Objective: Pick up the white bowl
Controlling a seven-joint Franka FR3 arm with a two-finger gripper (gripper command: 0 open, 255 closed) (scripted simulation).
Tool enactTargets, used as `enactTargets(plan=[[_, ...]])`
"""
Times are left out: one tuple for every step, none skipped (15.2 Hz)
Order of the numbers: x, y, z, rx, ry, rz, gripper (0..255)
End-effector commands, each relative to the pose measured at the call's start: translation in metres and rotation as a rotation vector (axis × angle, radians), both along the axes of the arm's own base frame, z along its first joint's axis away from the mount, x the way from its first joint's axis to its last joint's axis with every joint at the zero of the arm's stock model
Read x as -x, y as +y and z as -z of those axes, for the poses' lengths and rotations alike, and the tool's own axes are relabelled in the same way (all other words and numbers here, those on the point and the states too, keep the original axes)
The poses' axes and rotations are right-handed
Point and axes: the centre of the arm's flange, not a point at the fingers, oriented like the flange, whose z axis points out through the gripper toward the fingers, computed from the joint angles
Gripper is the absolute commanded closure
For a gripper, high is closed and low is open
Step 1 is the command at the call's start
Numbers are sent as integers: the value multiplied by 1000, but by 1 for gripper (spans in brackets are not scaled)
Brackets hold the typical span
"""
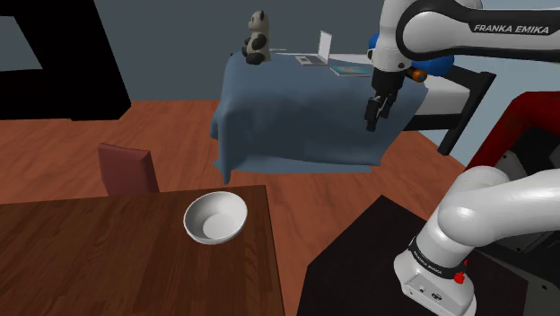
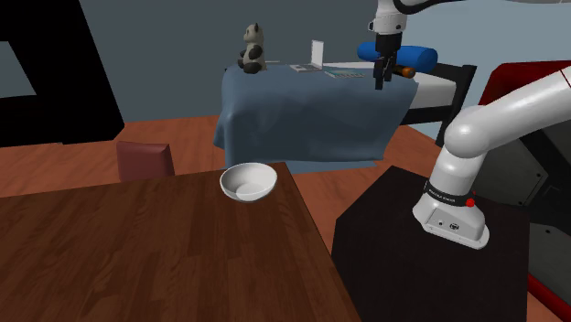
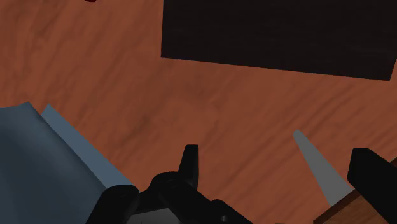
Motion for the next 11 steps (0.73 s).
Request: enactTargets(plan=[[0,0,0,0,0,0,0],[-7,9,7,-3,0,-1,0],[-13,17,13,-7,0,-3,0],[-20,26,20,-10,0,-4,0],[-26,35,27,-14,0,-5,0],[-33,44,33,-17,0,-7,0],[-39,52,40,-21,0,-8,0],[-46,61,46,-24,0,-10,0],[-52,70,53,-28,0,-11,0],[-59,79,59,-31,0,-12,0],[-65,88,66,-35,0,-14,0]])
